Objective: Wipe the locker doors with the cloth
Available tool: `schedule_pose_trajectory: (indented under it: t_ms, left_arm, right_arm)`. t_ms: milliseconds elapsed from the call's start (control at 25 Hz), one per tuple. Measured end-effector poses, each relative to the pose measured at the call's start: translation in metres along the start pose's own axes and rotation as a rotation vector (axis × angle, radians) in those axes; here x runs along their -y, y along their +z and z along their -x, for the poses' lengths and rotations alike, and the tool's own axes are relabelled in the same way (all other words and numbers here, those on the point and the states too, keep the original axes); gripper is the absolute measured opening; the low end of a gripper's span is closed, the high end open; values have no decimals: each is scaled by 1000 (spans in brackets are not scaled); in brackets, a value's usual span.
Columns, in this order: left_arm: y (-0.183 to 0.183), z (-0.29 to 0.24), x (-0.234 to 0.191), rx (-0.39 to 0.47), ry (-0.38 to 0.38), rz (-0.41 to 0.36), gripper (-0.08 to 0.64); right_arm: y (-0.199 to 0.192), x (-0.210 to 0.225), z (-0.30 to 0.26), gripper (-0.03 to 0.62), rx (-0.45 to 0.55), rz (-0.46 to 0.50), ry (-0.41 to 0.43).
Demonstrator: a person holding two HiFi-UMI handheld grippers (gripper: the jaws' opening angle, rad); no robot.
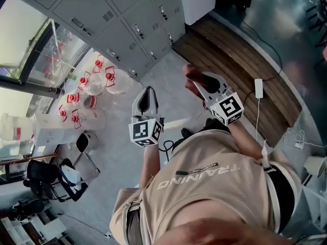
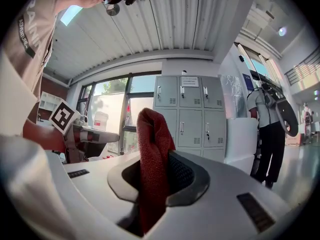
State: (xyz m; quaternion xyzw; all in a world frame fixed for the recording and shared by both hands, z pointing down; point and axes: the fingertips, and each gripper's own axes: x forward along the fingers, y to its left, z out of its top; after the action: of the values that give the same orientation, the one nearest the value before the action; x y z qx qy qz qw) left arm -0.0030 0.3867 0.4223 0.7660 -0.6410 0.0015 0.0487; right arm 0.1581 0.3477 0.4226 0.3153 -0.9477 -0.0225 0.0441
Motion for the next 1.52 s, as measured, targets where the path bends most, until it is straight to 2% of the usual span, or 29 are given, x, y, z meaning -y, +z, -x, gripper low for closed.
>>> schedule_pose_trajectory:
  t_ms: [280, 400, 560, 800, 1080, 1320, 1520]
  left_arm:
    - [-30, 3, -6, -27, -15, 117, 6]
    - [-40, 2, -18, -42, 13, 135, 6]
    - [-41, -16, -32, -46, 44, 198, 6]
    - [-27, -49, -39, -82, 68, 105, 6]
    - [-2, -127, -29, -92, 67, 32, 6]
    - [10, -180, -33, -80, 110, 9, 6]
    - [13, -214, -37, -76, 141, 15, 6]
  right_arm:
    - [-19, -2, 1, 65, -76, -19, -32]
    - [-17, -3, -11, 65, -82, -1, -9]
    - [-15, 10, -30, 65, -82, 30, 28]
    - [-30, 38, -57, 64, -60, -40, 45]
    - [-28, 105, -92, 65, -8, -89, 64]
    - [-20, 159, -123, 65, 43, -81, 82]
    - [-22, 184, -148, 65, 43, -88, 129]
